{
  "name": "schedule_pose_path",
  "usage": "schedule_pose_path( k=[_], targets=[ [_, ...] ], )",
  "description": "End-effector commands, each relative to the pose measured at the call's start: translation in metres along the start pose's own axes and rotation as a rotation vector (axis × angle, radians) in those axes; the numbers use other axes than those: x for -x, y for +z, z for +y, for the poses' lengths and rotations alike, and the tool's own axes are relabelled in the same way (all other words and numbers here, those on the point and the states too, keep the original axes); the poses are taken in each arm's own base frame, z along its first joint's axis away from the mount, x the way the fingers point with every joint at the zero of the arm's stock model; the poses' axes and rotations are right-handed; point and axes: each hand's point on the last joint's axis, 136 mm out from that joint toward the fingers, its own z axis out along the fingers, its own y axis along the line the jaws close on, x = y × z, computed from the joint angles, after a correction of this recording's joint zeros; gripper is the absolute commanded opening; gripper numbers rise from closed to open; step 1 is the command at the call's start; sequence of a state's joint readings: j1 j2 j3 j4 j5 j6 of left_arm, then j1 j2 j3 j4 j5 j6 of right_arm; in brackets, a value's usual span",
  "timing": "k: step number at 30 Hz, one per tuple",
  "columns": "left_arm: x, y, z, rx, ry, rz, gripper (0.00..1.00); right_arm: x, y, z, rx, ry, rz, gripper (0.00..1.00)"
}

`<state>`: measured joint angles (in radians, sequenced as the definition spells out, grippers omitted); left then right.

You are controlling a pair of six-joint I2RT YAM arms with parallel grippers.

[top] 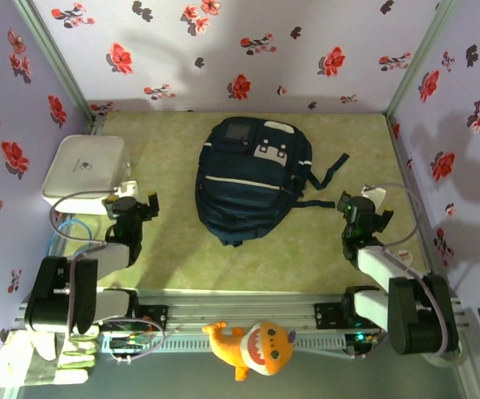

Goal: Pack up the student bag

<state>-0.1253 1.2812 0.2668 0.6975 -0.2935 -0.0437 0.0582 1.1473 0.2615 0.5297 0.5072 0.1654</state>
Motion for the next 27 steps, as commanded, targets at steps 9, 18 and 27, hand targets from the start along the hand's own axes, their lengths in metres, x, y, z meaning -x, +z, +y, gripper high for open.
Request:
schedule_pose_path(
  k=[9, 18, 27],
  targets=[
    [0.029, 0.025, -0.012, -0.182, 0.012, -0.120, 0.99, 0.023, 0.028, 0.044, 0.209, 0.026, -0.083, 0.99],
    [0.017, 0.039, -0.015, -0.187, 0.016, -0.084, 1.00, 0.005, 0.042, 0.046, 0.201, 0.032, -0.078, 0.99],
    [0.017, 0.045, -0.011, -0.160, 0.008, -0.056, 1.00, 0.003, 0.051, 0.048, 0.160, 0.008, -0.038, 0.99]
  ],
)
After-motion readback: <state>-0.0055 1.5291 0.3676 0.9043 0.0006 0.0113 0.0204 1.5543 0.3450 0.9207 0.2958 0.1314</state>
